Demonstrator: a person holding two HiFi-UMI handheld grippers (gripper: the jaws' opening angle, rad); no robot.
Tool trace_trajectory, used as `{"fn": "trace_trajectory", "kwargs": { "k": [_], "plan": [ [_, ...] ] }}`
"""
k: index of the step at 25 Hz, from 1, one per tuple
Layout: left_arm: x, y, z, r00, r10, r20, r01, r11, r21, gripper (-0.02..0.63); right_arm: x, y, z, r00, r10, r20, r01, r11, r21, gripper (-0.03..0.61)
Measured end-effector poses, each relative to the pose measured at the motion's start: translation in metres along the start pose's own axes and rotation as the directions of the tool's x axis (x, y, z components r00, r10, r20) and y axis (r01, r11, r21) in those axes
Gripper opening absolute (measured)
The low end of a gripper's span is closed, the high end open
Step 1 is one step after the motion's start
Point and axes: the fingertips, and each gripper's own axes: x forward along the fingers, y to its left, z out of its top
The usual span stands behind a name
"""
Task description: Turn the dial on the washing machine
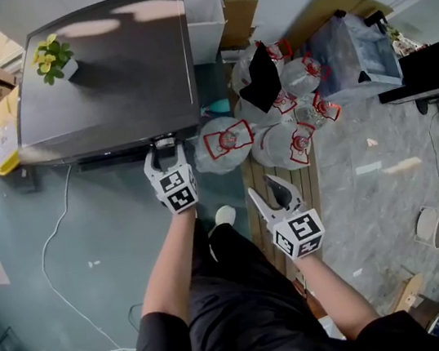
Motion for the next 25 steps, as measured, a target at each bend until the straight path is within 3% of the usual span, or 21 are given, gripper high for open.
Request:
{"fn": "trace_trajectory", "kwargs": {
  "k": [4,11,17,22,25],
  "plan": [
    [-0.001,0.003,-0.002,1.0,0.006,-0.005,-0.006,0.999,0.036,0.262,0.001,0.002,-0.007,1.0,0.011,-0.005,-0.011,1.0,0.026,0.164],
    [0.001,0.001,-0.002,0.999,-0.042,0.001,0.042,0.999,-0.01,0.262,0.001,0.005,-0.002,0.999,0.033,-0.002,-0.033,0.999,0.032,0.164],
    [-0.005,0.0,0.002,0.995,-0.093,0.031,0.096,0.986,-0.138,0.276,0.002,0.008,-0.001,0.999,0.053,0.01,-0.054,0.998,0.034,0.164],
    [-0.007,0.005,0.004,0.991,-0.108,0.079,0.126,0.951,-0.284,0.285,0.004,0.011,0.001,0.999,0.051,0.006,-0.051,0.998,0.035,0.164],
    [-0.004,0.008,0.007,0.99,-0.109,0.095,0.133,0.945,-0.3,0.285,0.008,0.013,0.003,0.999,0.046,0.013,-0.047,0.998,0.035,0.164]
  ]
}}
